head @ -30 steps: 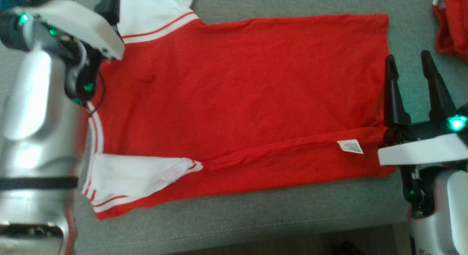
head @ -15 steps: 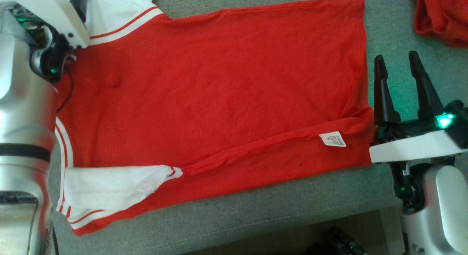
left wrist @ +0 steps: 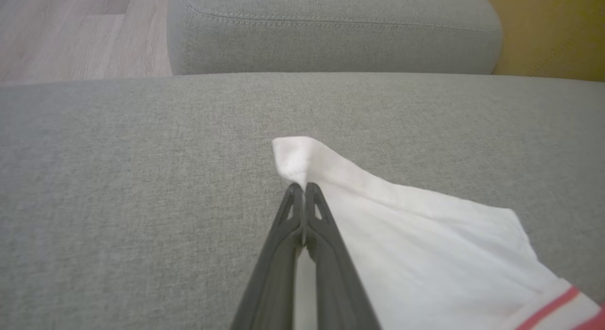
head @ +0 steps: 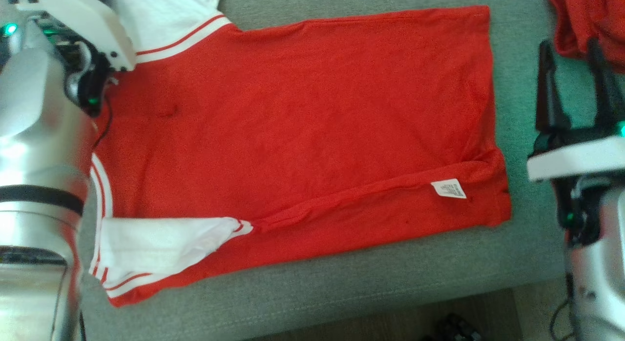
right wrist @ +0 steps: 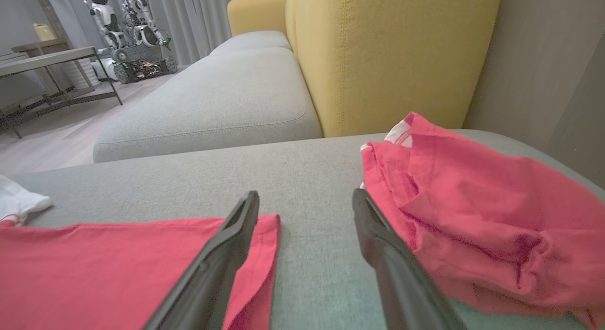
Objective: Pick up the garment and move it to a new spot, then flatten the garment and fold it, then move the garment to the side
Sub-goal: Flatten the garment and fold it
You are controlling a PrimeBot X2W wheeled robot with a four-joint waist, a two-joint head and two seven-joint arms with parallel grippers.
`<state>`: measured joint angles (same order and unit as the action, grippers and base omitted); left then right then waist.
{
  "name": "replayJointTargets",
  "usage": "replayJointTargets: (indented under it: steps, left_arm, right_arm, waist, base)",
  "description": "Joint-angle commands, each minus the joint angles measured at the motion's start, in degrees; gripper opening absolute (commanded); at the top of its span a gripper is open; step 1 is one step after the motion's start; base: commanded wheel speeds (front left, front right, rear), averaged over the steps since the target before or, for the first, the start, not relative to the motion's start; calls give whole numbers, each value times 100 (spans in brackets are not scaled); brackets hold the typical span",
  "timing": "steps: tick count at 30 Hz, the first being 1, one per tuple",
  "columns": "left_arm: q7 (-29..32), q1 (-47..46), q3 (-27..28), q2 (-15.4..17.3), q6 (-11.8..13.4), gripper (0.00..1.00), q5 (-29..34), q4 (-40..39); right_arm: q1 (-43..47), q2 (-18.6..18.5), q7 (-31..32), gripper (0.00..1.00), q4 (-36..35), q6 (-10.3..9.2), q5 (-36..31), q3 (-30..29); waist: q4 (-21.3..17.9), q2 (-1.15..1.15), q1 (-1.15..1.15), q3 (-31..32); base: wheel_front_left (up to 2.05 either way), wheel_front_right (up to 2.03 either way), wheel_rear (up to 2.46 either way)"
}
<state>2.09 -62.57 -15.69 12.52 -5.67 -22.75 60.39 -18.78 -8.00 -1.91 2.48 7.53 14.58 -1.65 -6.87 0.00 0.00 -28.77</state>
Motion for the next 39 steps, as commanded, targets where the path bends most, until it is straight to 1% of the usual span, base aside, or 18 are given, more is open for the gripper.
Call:
replayJointTargets:
  steps: [1,7,11,16,17,18,19,21,25,32,36,39]
  left_arm:
    - [-151,-249,75,160,-20,0,45,-125]
    - [-522,-505,-80,-140,-72,0,56,-99]
    - [-724,-630,-171,-299,-107,0,35,-92]
    - [-901,-717,-256,-415,-142,0,-33,-59]
    - [-936,-724,-268,-427,-147,0,-53,-52]
    - [-969,-730,-280,-432,-151,0,-70,-44]
    - [-999,-734,-295,-440,-156,0,-87,-38]
    - [-1072,-734,-315,-451,-163,0,-133,-38]
    - [-1263,-751,-345,-442,-172,0,-225,-124]
    - [-1448,-698,-387,-372,-178,0,-359,-398]
    - [-1541,-455,-422,-308,-180,0,-486,-741]
    - [-1611,-41,-397,-223,-180,0,-580,-1150]
  right_arm:
    - [-234,-144,70,100,-45,-4,72,92]
    - [-1090,-591,545,100,909,-4,411,357]
    - [-1563,-868,1098,100,1648,-4,610,662]
    - [-1899,-1106,1754,100,2241,-4,860,964]
    - [-1934,-1141,1874,78,2316,-4,895,1011]
    - [-1968,-1167,1935,36,2350,-4,933,1046]
    - [-1991,-1193,1985,0,2379,-4,966,1066]
    - [-2033,-1211,2008,0,2362,-4,1060,1098]
    - [-2113,-1269,1674,0,2183,-4,1107,1024]
    - [-2076,-1247,1341,0,1961,-4,1145,876]
    - [-1874,-1194,1246,0,1834,-4,1214,773]
    - [-1595,-1129,1187,0,1686,-4,1339,692]
  waist:
    - [94,0,0,28]
    - [397,0,0,-13]
    - [572,0,0,-38]
    - [740,0,0,-47]
    - [765,0,0,-40]
    - [782,0,0,-35]
    - [803,0,0,-30]
    - [834,0,0,-8]
    - [881,0,0,42]
    - [920,0,0,183]
    - [929,0,0,283]
    - [932,0,0,391]
  base:
    - [0,0,0]
    - [0,0,0]
    - [0,0,0]
    - [0,0,0]
    - [0,0,0]
    - [0,0,0]
    - [0,0,0]
    - [0,0,0]
    - [0,0,0]
    - [0,0,0]
    - [0,0,0]
    - [0,0,0]
